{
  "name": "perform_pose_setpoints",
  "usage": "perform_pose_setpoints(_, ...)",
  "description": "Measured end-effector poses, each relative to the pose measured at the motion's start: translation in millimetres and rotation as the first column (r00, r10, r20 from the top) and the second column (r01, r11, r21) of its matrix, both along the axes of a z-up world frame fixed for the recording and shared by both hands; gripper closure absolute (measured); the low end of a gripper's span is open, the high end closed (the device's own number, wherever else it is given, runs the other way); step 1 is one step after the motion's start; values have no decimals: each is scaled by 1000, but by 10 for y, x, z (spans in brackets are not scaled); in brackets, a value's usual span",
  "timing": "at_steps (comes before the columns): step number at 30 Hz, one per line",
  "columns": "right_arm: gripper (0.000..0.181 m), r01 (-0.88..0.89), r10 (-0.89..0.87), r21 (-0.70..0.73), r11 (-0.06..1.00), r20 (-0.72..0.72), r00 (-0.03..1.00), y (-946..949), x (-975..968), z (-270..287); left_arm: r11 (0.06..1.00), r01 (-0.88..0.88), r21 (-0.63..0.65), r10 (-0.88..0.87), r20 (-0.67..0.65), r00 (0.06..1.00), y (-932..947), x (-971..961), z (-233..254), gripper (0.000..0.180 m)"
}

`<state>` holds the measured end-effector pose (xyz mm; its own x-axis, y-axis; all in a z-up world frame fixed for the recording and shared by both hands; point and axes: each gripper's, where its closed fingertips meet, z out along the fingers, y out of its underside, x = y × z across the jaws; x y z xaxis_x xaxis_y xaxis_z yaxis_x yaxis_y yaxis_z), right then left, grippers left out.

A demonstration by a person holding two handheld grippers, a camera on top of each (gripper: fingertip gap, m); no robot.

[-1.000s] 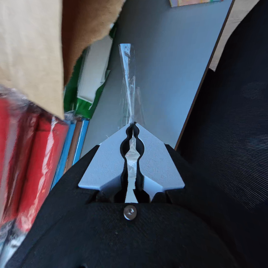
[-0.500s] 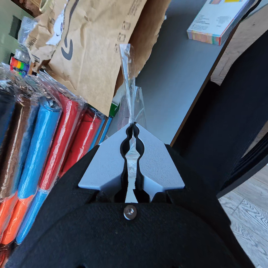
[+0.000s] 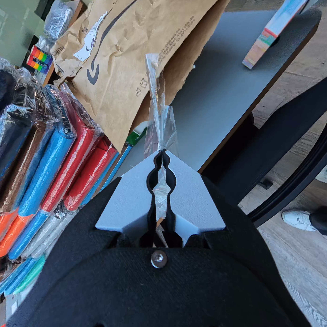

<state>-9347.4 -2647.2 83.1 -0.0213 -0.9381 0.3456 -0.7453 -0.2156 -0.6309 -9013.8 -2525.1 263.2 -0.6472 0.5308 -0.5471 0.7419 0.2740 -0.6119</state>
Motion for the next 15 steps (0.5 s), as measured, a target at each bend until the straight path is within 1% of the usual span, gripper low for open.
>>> perform_pose_setpoints(1,148,-21,22,123,992,-7,1000,-43,-11,36,1000,-11,-9,11,-5,1000,-6,-60,29,180)
perform_pose_setpoints(2,146,-12,27,277,961,-50,998,-93,-48,16,1000,-21,-20,21,-15,1000,-11,-124,64,180)
perform_pose_setpoints(3,146,-20,54,391,920,-77,996,-135,-71,3,999,-31,-31,31,-27,999,-13,-187,99,180)
perform_pose_setpoints(4,146,-26,73,489,872,-77,994,-179,-78,-2,998,-45,-41,43,-38,998,-11,-240,131,180)
perform_pose_setpoints(5,146,-41,103,552,833,-82,991,-227,-85,-1,997,-59,-49,56,-47,997,-4,-287,163,180)
perform_pose_setpoints(7,145,-97,151,588,803,-45,987,-285,-44,13,995,-82,-64,78,-54,995,36,-357,224,180)
perform_pose_setpoints(9,143,-141,167,564,814,5,986,-288,-3,-14,991,-108,-79,104,-55,993,103,-384,291,180)
perform_pose_setpoints(11,132,-152,178,521,840,-1,984,-230,-21,-187,986,-141,-89,136,-65,989,190,-371,348,180)
perform_pose_setpoints(12,125,-168,182,507,846,21,983,-179,-16,-248,983,-160,-91,153,-73,985,237,-353,368,180)
perform_pose_setpoints(14,127,-182,96,501,846,193,976,-194,99,-144,977,-191,-98,183,-86,979,329,-315,396,180)
perform_pose_setpoints(15,129,-176,38,543,821,255,966,-209,123,-97,973,-206,-101,198,-88,976,371,-293,398,180)
